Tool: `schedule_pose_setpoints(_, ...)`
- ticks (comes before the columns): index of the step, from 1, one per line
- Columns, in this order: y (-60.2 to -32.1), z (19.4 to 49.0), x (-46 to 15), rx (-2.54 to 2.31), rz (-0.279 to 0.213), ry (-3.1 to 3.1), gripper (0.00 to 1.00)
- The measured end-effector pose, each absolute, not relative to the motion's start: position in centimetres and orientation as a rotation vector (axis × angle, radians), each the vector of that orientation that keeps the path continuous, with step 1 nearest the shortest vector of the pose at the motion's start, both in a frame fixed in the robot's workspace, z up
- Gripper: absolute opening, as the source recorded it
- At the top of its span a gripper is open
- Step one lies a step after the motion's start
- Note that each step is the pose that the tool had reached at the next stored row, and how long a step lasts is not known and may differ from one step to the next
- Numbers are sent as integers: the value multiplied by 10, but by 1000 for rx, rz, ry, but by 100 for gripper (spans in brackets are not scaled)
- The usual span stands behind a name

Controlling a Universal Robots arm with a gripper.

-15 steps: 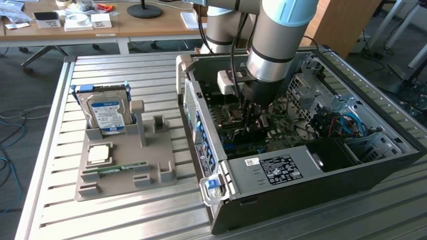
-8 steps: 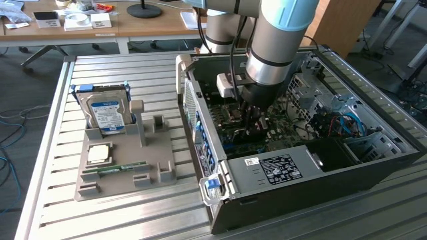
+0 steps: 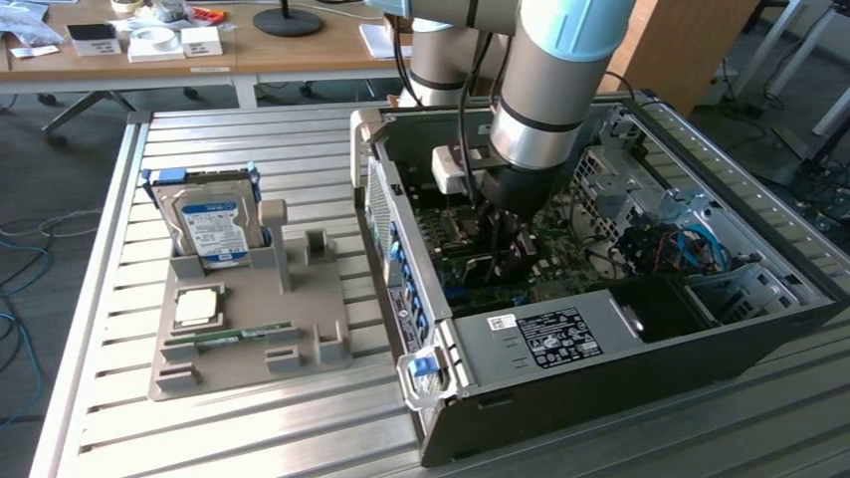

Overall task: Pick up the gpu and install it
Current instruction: 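Insert the gpu into the slot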

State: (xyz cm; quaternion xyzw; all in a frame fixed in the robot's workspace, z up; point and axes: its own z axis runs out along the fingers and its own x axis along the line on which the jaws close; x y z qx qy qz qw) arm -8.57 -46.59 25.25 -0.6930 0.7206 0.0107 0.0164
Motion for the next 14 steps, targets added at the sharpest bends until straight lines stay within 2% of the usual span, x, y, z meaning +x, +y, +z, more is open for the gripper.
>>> schedule_pose_setpoints(5,-466,256,-86,-2155,33,2241,57)
schedule_pose_setpoints(14,-466,283,-86,-2155,33,2241,57)
